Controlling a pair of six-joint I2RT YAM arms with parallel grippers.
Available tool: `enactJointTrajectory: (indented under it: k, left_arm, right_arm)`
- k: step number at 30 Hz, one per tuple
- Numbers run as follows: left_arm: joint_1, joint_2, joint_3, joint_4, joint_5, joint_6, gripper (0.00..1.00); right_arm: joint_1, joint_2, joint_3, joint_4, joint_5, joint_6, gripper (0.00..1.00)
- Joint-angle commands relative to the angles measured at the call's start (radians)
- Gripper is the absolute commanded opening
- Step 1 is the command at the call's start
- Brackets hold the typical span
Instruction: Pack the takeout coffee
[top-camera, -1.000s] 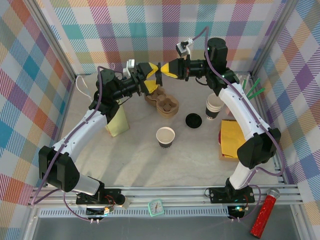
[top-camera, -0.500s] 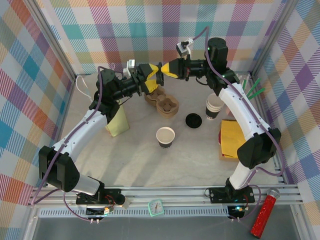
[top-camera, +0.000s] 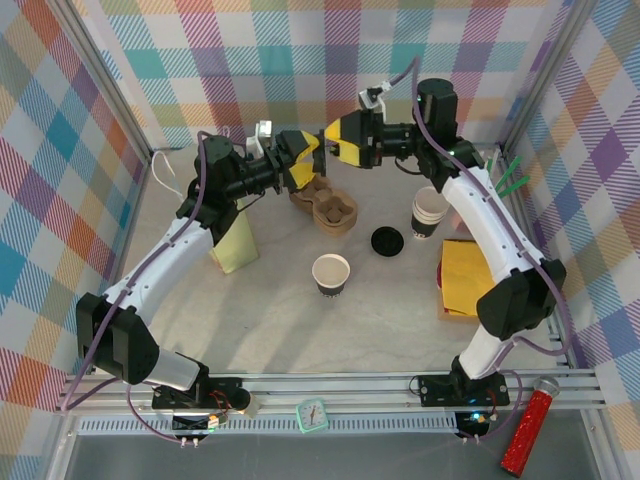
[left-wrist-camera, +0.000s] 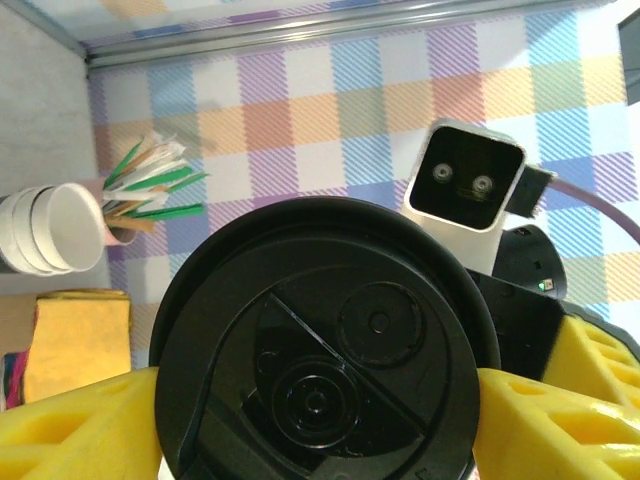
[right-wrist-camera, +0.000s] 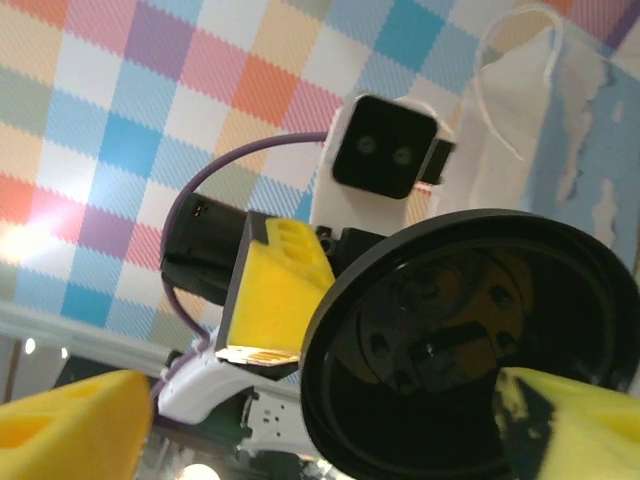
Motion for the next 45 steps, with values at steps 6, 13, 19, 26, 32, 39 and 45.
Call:
enactJointTrajectory:
  k: [6,13,19,26,32,39,45]
  left_arm:
    - [-0.022,-0.049,0.154,-0.673,-0.158,0.475,0.74]
    - [-0.145,-0.020,0.253,-1.078,-0.448,0.752,0.71]
    - [-0.301,0.019,0.285,-1.235,-0.688,0.873,0.71]
    - [-0.485,0.064,0.230,-1.240,-0.917,0.954,0.71]
    - [-0.558,0.099,0.163,-1.162,-0.979,0.964,0.71]
    - [-0.600,0.165,0.156,-1.130,-1.027,0.992,0.70]
    - [-0.602,0.205,0.158,-1.111,-1.030,0.998,0.70]
  right_arm:
    - [-0.055,-0.136,-0.107,-0.229,0.178,-0.159,0.99]
    - [-0.061,-0.203,-0.187,-0.452,0.338,-0.320,0.99]
    - [-0.061,-0.279,-0.309,-0.565,0.429,-0.417,0.99]
    - [-0.017,-0.371,-0.477,-0.615,0.541,-0.468,0.99]
    - [0.021,-0.424,-0.562,-0.656,0.591,-0.489,0.99]
    - [0.021,-0.463,-0.594,-0.674,0.613,-0.480,0.99]
    - [0.021,-0.493,-0.615,-0.665,0.627,-0.464,0.99]
